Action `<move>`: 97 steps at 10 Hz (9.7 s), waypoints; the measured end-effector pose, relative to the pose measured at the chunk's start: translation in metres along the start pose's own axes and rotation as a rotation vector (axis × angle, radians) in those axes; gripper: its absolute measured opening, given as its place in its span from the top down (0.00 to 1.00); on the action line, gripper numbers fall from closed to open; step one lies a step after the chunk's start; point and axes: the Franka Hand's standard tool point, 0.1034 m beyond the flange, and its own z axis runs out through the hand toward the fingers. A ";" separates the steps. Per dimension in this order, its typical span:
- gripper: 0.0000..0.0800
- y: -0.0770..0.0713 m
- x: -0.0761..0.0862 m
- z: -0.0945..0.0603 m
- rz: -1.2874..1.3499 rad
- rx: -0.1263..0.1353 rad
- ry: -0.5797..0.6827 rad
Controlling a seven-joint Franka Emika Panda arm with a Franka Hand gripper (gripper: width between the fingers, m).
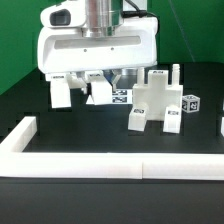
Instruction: Assemble chair
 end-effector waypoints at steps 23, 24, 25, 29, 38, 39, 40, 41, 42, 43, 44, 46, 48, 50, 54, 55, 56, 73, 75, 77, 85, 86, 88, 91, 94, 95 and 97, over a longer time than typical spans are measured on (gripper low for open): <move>0.64 -0.113 0.005 -0.060 0.456 0.058 0.036; 0.64 -0.110 0.003 -0.058 0.449 0.058 0.034; 0.64 -0.109 0.003 -0.057 0.452 0.057 0.033; 0.64 -0.123 -0.001 -0.053 0.442 0.054 0.027; 0.64 -0.143 -0.005 -0.044 0.408 0.055 0.020; 0.64 -0.146 -0.005 -0.044 0.400 0.055 0.022; 0.64 -0.147 -0.006 -0.044 0.390 0.055 0.021; 0.64 -0.148 -0.007 -0.044 0.389 0.055 0.020; 0.64 -0.148 -0.008 -0.044 0.389 0.056 0.019; 0.64 -0.148 -0.008 -0.043 0.388 0.055 0.020; 0.64 -0.148 -0.008 -0.043 0.387 0.055 0.023; 0.64 -0.148 -0.008 -0.042 0.387 0.054 0.027; 0.64 -0.147 -0.006 -0.041 0.388 0.052 0.035; 0.64 -0.144 -0.004 -0.040 0.391 0.050 0.040; 0.64 -0.145 -0.005 -0.041 0.391 0.050 0.033; 0.64 -0.148 -0.005 -0.045 0.387 0.052 0.038; 0.64 -0.151 -0.006 -0.047 0.385 0.054 0.039; 0.64 -0.154 -0.014 -0.042 0.435 0.050 0.051; 0.64 -0.154 -0.015 -0.042 0.436 0.050 0.050; 0.64 -0.157 -0.018 -0.043 0.470 0.052 0.046; 0.64 -0.155 -0.021 -0.040 0.437 0.049 0.062; 0.64 -0.155 -0.021 -0.041 0.435 0.049 0.064; 0.64 -0.155 -0.020 -0.041 0.436 0.049 0.065; 0.64 -0.154 -0.020 -0.040 0.435 0.049 0.067; 0.64 -0.151 -0.020 -0.041 0.427 0.047 0.072; 0.64 -0.151 -0.020 -0.041 0.427 0.047 0.074; 0.64 -0.150 -0.018 -0.041 0.428 0.046 0.084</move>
Offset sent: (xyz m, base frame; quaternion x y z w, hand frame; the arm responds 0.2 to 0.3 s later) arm -0.0381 -0.0043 0.0243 -0.0184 -0.0319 0.0363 0.9987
